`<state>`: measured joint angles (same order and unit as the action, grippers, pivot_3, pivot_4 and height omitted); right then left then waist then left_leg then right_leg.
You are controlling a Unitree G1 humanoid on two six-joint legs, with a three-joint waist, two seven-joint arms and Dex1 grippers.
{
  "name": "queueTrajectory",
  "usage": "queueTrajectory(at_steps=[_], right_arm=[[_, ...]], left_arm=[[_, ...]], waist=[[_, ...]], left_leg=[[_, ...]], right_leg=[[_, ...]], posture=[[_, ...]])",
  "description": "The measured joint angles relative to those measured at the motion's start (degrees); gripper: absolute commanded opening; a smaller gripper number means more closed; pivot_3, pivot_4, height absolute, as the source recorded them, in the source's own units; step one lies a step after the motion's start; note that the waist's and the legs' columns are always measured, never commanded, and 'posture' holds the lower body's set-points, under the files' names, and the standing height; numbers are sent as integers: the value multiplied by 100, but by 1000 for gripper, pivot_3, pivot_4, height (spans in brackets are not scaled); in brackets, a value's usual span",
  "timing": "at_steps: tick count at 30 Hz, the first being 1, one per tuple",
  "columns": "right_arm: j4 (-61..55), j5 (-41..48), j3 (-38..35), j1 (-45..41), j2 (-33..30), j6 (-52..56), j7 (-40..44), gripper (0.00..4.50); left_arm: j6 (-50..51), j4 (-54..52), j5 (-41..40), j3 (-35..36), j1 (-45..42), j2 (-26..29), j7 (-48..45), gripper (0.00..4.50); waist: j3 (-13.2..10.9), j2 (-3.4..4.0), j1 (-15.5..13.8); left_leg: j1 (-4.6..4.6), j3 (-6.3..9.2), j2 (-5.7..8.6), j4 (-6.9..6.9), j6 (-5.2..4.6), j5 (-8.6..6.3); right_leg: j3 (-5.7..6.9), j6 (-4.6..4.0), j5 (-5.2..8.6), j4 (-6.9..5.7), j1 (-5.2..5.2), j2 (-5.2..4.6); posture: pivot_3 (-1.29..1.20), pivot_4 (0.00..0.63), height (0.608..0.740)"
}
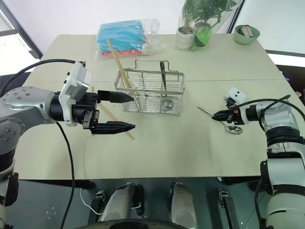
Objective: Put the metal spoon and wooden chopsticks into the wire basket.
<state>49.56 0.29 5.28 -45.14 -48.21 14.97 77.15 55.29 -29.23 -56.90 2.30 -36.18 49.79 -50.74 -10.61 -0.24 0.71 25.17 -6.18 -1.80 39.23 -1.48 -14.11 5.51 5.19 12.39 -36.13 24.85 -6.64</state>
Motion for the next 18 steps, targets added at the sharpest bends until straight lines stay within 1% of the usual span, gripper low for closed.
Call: queueTrajectory(at_steps=[7, 10, 13, 16, 18], right_arm=[[-7, 8, -46, 78, 0, -166, -103, 65], [16, 105, -209, 140, 0, -297, -267, 65], [101, 325, -625, 15, -5, -342, -709, 65], [64, 845, -1311, -553, -6, 44, -1116, 65], [-281, 1250, -1676, -847, 3, 455, -1253, 65]], left_arm=[[-40, 141, 79, 4, -64, 0, -16, 4500], [-94, 167, 175, 4, -62, -1, -23, 4500], [-166, 234, 271, 20, -61, 0, -22, 4500], [-255, 354, 339, 84, -89, -39, 7, 4500], [-315, 475, 407, 95, -186, -73, 57, 4500]], waist=[[1, -1, -6], [0, 0, -11], [-5, 7, 2], [-9, 16, 23], [-9, 16, 16]], left_leg=[[-14, 2, 0, 0, -1, -1], [-14, 1, 1, 0, -1, 0], [-13, -2, 1, -1, 0, 0], [-13, -3, -2, -3, 1, 0], [-13, -2, -3, -8, 2, 1]], right_leg=[[0, 1, 1, 3, -16, 0], [0, 1, 1, 2, -17, -2], [0, 1, 1, 0, -12, -2], [-2, 0, 1, -2, -7, 3], [-2, 0, 2, -2, -6, 7]], posture=[[0, 150, 715], [0, 150, 715], [0, 150, 715], [0, 150, 715], [0, 150, 715]])
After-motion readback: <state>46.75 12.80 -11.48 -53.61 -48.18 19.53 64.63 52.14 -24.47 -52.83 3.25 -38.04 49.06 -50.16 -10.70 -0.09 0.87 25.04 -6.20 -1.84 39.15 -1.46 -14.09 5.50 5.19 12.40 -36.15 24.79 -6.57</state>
